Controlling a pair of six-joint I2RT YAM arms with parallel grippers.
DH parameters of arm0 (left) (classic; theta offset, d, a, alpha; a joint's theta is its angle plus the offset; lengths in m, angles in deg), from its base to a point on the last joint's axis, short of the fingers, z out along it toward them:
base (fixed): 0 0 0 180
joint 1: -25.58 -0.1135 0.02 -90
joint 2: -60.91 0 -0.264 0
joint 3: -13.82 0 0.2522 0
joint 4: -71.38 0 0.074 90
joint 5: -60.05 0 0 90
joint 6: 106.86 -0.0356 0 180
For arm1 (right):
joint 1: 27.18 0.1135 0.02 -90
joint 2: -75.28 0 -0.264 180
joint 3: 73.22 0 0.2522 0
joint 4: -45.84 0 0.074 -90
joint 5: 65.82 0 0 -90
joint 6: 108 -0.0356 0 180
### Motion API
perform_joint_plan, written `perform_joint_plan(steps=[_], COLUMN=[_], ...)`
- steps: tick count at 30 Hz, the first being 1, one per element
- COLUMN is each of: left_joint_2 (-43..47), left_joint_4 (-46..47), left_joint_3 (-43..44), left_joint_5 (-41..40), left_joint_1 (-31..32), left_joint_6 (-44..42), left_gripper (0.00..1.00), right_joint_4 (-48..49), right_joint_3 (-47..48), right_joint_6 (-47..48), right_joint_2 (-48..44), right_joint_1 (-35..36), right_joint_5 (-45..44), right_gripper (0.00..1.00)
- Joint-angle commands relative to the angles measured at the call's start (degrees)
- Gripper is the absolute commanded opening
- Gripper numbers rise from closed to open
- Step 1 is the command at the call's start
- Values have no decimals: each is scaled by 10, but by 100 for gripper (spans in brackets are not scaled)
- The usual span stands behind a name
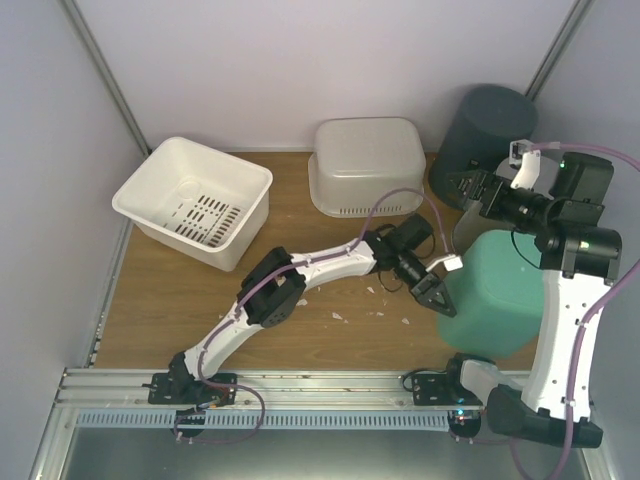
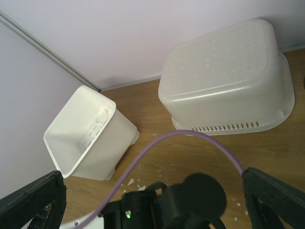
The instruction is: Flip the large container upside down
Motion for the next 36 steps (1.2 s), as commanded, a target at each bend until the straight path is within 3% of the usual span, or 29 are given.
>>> perform_joint_plan(steps=[1, 8, 11, 13, 16, 20, 24, 29, 32, 36], left_joint_2=[-41, -80, -82, -72, -17, 115, 230, 380, 409, 413], left_joint_4=[70, 166, 172, 137, 22, -128, -262, -254, -278, -342], left_joint_3=[59, 106, 113, 116, 100, 7, -55, -130, -140, -165], left_joint_5=[28, 24, 17, 4, -40, -111, -285, -569, -698, -762], left_joint_1=[34, 46, 48, 45, 40, 10, -36, -108, -156, -217], left_joint_6=[67, 148, 145, 110, -11, -156, -276, -356, -398, -416], left_gripper=[89, 90, 90, 90, 91, 91, 91, 99, 99, 98], right_joint_4=[18, 17, 25, 33, 47, 57, 72, 102, 110, 54], right_joint_3=[-5, 0, -6, -9, -14, -12, -24, -37, -27, 40], right_joint_6=[18, 29, 29, 25, 22, 22, 25, 13, -1, 4], right_joint_2=[-10, -11, -14, -16, -24, -17, -3, 21, 59, 147], right_joint_1=[3, 3, 4, 4, 4, 4, 8, 53, 136, 275], right_joint_5=[-3, -10, -15, -20, -24, -5, 68, 60, -2, -141], right_gripper=[100, 100, 100, 100, 100, 100, 99, 97, 97, 96])
